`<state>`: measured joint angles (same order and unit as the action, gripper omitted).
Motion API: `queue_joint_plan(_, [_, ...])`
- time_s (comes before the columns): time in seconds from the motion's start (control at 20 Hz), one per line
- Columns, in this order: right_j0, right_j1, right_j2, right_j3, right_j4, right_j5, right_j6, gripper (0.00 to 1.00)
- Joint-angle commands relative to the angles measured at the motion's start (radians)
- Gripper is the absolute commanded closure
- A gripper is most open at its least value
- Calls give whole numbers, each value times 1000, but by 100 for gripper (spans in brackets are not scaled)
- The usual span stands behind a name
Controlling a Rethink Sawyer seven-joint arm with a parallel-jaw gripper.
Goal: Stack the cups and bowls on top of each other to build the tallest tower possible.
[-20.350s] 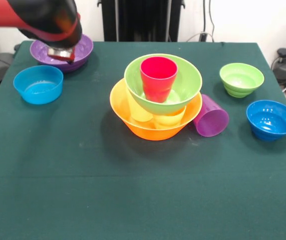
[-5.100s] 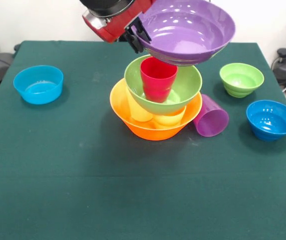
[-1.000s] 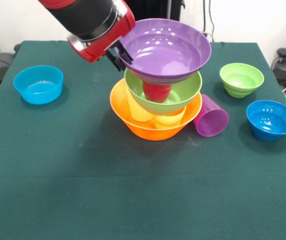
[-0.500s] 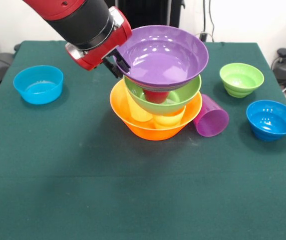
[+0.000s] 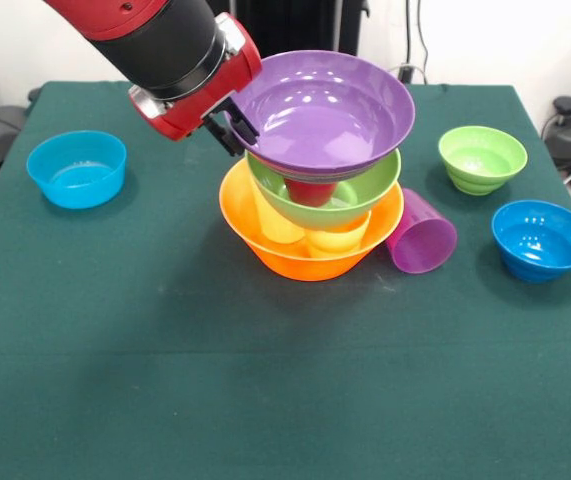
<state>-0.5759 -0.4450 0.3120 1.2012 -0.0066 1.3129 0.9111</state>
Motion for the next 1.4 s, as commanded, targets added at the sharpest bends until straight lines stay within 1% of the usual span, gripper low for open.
queue_joint_plan(0.05, [-4, 39, 40, 90, -41, -54, 15, 100])
queue_joint_plan(0.6, [4, 45, 41, 100, -39, -98, 30, 100])
queue_joint_plan(1.4, [2, 52, 44, 92, -34, -106, 34, 100])
